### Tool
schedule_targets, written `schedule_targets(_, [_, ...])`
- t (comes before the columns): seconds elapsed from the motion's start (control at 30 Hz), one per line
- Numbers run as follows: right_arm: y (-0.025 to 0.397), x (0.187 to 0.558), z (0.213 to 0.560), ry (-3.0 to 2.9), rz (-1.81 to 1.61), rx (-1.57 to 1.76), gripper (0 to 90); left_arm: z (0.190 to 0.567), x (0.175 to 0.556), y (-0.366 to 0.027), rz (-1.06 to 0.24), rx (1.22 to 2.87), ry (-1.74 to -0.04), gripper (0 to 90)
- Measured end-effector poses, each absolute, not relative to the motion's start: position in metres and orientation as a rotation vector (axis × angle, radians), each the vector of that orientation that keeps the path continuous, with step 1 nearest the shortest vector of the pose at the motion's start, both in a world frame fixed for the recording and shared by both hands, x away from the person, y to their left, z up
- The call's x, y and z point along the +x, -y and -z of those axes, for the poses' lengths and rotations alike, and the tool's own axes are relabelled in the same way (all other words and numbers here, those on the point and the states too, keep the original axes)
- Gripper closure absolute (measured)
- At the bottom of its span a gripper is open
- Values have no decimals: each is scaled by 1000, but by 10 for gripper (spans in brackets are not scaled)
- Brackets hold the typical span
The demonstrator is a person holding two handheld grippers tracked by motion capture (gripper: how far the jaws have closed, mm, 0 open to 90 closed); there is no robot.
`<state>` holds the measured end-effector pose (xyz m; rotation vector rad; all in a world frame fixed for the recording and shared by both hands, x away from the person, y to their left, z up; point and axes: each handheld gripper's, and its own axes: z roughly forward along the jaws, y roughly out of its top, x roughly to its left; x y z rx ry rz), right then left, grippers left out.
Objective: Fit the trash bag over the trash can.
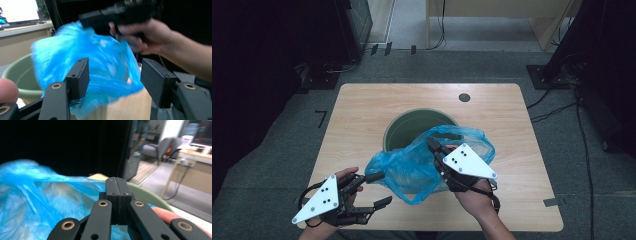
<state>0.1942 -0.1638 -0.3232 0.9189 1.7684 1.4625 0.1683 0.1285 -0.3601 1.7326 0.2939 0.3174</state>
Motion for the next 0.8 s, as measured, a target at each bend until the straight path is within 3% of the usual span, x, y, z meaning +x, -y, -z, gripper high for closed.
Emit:
schedule_targets(0.27, [171,200,319,-1586,-1450,998,900,381,175,-122,-314,1895,-369,436])
schedule_targets(0.47, [178,200,322,-1679,-1514,908,873,378,178,-132,-293,1846,-392,434])
schedule_targets(0.5, [180,194,323,-1744,-1569,798,786,376,178,-134,-286,1820,-398,433])
schedule_targets(0.53, [180,194,323,-1744,-1569,798,786,376,178,-134,-286,1820,-398,433])
schedule_targets(0.57, [178,189,323,-1831,-1587,675,690,375,178,-134,-289,1807,-406,433])
schedule_targets(0.6, [178,189,323,-1831,-1587,675,690,375,178,-134,-289,1807,-406,433])
schedule_targets(0.63, [176,186,324,-1873,-1565,627,606,374,179,-133,-300,1803,-420,433])
schedule_targets(0.8, [178,188,329,-1939,-1519,607,497,372,179,-135,-306,1782,-437,433])
